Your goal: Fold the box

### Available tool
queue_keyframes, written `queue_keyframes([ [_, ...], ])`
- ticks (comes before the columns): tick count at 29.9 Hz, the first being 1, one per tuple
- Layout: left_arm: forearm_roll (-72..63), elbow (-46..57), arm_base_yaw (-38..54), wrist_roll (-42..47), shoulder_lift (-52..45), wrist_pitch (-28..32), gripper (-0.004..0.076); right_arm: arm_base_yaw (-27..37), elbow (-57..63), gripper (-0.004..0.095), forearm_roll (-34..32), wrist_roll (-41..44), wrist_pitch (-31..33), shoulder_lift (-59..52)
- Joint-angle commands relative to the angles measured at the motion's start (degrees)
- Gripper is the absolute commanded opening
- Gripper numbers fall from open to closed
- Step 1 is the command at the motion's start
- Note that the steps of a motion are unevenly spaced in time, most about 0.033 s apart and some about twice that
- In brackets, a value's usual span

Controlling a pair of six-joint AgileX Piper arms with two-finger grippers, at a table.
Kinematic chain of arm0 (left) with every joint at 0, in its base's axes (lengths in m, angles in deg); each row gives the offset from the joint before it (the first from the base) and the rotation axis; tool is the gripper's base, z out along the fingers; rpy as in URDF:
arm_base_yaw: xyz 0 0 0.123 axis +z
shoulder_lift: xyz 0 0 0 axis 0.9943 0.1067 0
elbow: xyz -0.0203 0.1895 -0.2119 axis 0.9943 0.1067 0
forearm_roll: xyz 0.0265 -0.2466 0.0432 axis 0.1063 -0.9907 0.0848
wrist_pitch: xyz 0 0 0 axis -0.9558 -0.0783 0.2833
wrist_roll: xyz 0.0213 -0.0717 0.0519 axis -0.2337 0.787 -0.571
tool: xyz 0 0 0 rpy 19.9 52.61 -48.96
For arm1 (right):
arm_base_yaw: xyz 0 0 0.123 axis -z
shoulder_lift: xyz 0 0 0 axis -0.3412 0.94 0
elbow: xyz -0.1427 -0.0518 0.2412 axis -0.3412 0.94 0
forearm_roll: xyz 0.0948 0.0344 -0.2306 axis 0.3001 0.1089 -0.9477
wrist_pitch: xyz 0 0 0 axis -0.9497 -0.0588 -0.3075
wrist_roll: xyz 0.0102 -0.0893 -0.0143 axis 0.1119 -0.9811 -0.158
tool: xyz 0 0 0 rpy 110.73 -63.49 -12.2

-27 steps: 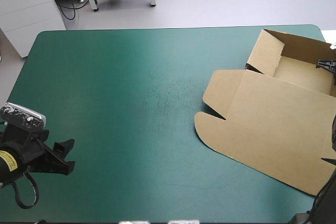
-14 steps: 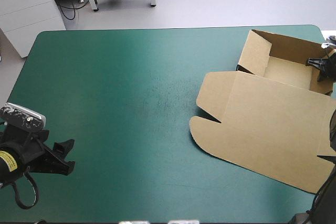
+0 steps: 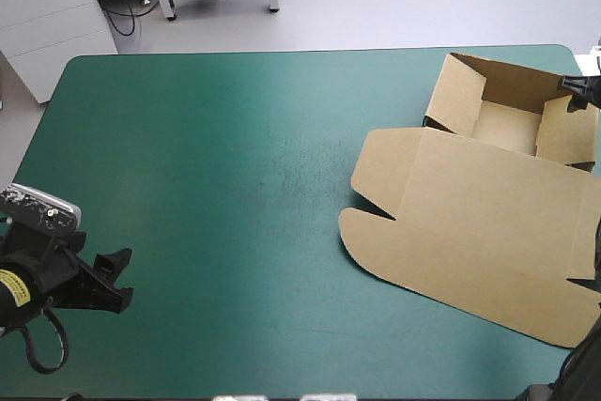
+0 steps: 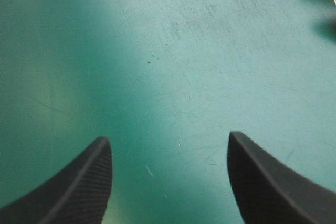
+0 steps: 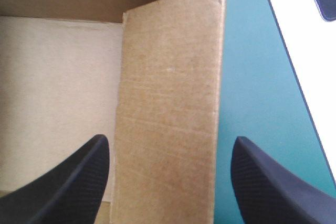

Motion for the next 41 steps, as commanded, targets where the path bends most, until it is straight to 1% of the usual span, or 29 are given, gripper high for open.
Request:
queue_keyframes([
  [1,1.73,-1.12,-0.4,0.81,0.13,-1.28,0.0452,0.29,-1.86,0.0617,3.64,-0.12,0.01,-6.9],
  [5,4.87,-1.12,-0.4,2.71,0.13,0.19,0.0452,-1.34,-1.74,0.0616,9.74,-0.47,1.75,-10.46],
  [7,6.65,-1.12,-0.4,3.93,0.02,1.65,0.0452,-4.06,-1.74,0.061,11.29,-1.03,1.86,-12.68],
  [12,9.34,-1.12,-0.4,3.82,0.02,3.55,0.0452,-14.23,-1.74,0.0519,11.28,-3.59,-0.45,-18.04],
  [15,12.56,-1.12,-0.4,3.82,0.02,3.81,0.0452,-20.87,-1.74,0.0483,9.13,-4.44,-1.74,-21.07],
  [17,14.27,-1.12,-0.3,3.95,0.02,3.94,0.0452,-24.11,-1.74,0.0481,8.02,-4.74,-2.28,-22.99],
  [19,16.22,-1.12,-0.3,4.85,-0.11,4.29,0.0452,-26.53,-1.74,0.0481,8.3,-5.46,-2.51,-25.17],
  [21,17.87,-1.12,-0.3,6.5,-0.63,5.6,0.0452,-29.14,-1.51,0.0481,9.59,-6.33,-2.65,-27.6],
  [25,20.95,-1.01,-0.3,9.52,-2.27,7.98,0.0452,-33.33,0.97,0.0481,9.68,-6.98,-3.29,-31.85],
  [28,21.31,0.24,-0.3,9.75,-3.59,8.84,0.0452,-36.32,6.62,0.0481,8.65,-7.33,-5.59,-36.85],
  [32,20.9,4.14,-0.3,10.08,-5.58,9.45,0.0452,-38.76,18.06,0.0456,7.78,-8.95,-11.5,-46.4],
  [38,17.79,11.45,-0.3,12.72,-9.36,12.85,0.0452,-39.44,37.23,0.0438,7.35,-11.13,-18.37,-61.57],
  [41,14.83,13.96,-0.3,12.72,-11.86,15.18,0.0452,-39.44,47.28,0.0436,5.58,-10.81,-22.5,-69.06],
])
